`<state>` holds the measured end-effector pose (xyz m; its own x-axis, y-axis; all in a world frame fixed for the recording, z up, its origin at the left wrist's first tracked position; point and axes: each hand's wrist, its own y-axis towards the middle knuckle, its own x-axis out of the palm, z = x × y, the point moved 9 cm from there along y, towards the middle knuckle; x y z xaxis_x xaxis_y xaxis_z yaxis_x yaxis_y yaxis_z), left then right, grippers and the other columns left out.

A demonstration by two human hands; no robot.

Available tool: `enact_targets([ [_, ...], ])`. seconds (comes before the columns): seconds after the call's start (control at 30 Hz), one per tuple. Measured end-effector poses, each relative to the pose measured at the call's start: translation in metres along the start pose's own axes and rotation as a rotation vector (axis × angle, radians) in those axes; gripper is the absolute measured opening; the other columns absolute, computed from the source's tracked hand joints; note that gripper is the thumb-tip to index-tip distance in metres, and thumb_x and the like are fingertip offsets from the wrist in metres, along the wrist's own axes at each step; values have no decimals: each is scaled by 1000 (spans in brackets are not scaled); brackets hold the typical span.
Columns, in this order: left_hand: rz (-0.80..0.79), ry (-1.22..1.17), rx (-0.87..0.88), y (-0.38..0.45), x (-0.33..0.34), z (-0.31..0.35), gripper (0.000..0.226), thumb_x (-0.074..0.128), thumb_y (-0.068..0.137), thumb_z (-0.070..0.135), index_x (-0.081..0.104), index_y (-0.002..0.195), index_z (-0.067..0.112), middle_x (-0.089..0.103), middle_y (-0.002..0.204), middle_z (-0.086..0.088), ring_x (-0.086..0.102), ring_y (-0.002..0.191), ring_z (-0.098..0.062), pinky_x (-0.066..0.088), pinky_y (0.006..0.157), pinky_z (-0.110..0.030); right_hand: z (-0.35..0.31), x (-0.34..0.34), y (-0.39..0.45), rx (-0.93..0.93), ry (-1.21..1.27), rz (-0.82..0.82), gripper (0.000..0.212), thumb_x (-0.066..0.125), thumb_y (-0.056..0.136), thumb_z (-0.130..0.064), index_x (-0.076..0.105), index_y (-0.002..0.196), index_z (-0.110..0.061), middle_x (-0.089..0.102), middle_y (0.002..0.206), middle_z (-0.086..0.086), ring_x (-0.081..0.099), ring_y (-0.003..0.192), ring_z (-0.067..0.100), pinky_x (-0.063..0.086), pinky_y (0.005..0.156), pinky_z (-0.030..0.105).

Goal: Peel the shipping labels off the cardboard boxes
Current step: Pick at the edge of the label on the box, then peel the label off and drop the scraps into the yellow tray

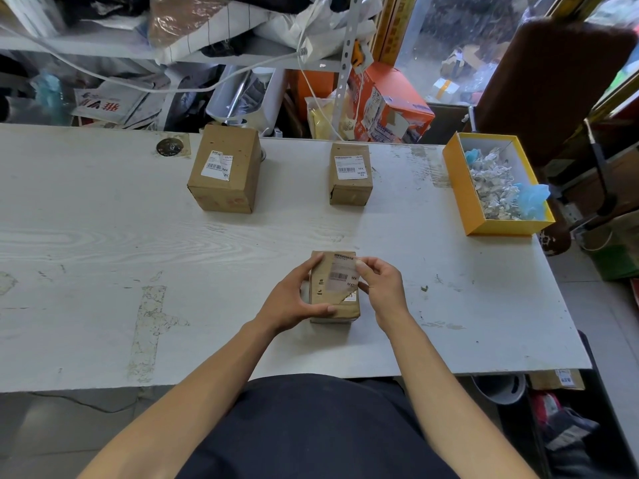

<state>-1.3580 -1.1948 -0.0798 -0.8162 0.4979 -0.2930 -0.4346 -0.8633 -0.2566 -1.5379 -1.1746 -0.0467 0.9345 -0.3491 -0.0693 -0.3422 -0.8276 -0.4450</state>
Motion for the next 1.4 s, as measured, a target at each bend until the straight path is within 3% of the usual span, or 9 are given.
enact_targets([
  [0.27,-4,-13,-22,0,0,-1,103,92,63,41,33,147,50,49,141,22,50,120,7,41,91,-15,-2,-1,-1,5,4,3,10,59,96,-13,64,88,-11,69,89,4,65,85,14,55,86,37],
  [0.6,-130,-77,-120,12,0,0,91,84,73,29,33,139,66,46,144,17,45,133,-8,44,109,-38,-11,-5,2,24,56,73,6,64,93,-15,67,88,-12,70,100,5,64,91,16,52,87,36],
  [0.8,-132,-94,-158,16,0,0,81,82,69,38,38,126,74,50,141,11,48,133,-13,46,108,-45,-33,-2,5,-82,83,25,7,64,94,-21,68,98,-20,70,99,-1,65,98,18,54,83,33],
  [0.87,-132,-84,-144,15,0,3,82,81,72,36,38,133,70,46,145,11,45,134,-14,46,108,-44,-41,3,4,-169,34,-22,18,66,91,-25,66,109,-29,67,114,0,63,108,18,54,87,33],
  [0.93,-132,-92,-136,14,0,5,83,80,73,35,37,136,67,45,147,11,45,134,-14,47,107,-44,-46,7,1,-258,-168,-58,45,70,87,-27,54,125,-44,45,142,0,48,126,16,46,99,33],
  [1.03,-137,-91,-122,13,0,5,83,80,73,36,36,136,68,43,148,13,45,134,-12,48,106,-42,-34,23,-3,-333,-772,-190,104,82,72,-40,11,146,-56,-2,160,-4,13,144,22,29,111,43],
  [1.1,-142,-68,-110,12,-1,8,82,80,76,35,34,136,68,41,148,17,44,133,-9,47,107,-39,-15,28,-5,-319,-1037,-289,128,84,62,-54,-12,146,-54,-13,161,-2,2,147,27,24,114,50],
  [1.23,-148,-52,-89,11,-1,10,80,77,86,23,32,143,57,39,146,19,47,125,-8,45,102,-26,-2,24,-4,-309,-1064,-319,135,83,57,-61,-15,149,-46,-1,163,-6,8,148,27,25,116,49],
  [1.4,-58,-13,-63,15,-13,13,71,74,86,19,41,145,40,51,137,15,60,111,-12,52,95,-32,-7,18,-6,-312,-1102,-214,130,76,59,-69,-10,151,-39,28,148,5,31,130,27,39,104,42],
])
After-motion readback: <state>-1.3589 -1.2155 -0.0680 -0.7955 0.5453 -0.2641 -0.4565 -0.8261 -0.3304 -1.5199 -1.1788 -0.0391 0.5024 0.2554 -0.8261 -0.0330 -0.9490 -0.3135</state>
